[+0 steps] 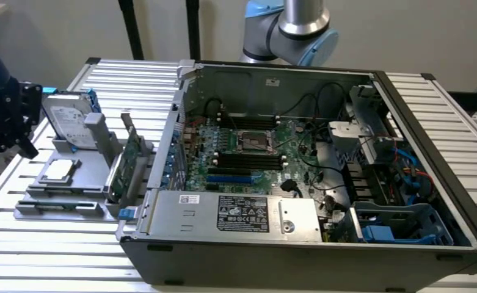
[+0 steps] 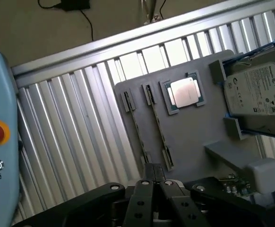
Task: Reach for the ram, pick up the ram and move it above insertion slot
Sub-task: 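Pick up the ram and move it above insertion slot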
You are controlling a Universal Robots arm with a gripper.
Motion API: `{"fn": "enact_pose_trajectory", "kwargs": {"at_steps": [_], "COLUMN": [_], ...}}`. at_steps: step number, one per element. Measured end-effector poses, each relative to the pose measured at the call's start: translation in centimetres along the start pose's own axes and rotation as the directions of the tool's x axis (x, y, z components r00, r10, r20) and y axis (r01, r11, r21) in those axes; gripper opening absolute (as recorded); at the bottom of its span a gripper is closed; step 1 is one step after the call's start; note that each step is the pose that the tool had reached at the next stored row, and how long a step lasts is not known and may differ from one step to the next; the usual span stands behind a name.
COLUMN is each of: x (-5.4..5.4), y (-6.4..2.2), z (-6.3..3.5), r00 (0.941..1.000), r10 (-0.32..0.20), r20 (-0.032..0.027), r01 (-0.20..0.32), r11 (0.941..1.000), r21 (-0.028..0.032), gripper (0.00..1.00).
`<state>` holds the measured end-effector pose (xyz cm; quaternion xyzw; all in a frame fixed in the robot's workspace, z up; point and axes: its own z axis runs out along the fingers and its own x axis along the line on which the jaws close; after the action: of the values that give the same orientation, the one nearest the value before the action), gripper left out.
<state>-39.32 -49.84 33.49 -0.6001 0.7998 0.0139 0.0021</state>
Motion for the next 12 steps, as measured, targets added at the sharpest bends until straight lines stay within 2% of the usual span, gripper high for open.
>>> {"fn": "enact_pose_trajectory", "kwargs": {"at_steps": [3, 6, 8, 12], "x": [0.0, 0.01, 0.01, 0.01], "y": [-0.01, -0.01, -0.01, -0.01], "z": [0.09, 0.19, 0.25, 0.38], "r00": [0.9985, 0.994, 0.9895, 0.9762], "r10": [-0.055, -0.109, -0.144, -0.217], "r20": [-0.0011, -0.0021, -0.0027, -0.0038], "r01": [0.055, 0.109, 0.144, 0.217], "r11": [0.9985, 0.994, 0.9895, 0.9762], "r21": [-0.0012, -0.0024, -0.0032, -0.0049], "gripper": [0.11, 0.11, 0.11, 0.11]}}
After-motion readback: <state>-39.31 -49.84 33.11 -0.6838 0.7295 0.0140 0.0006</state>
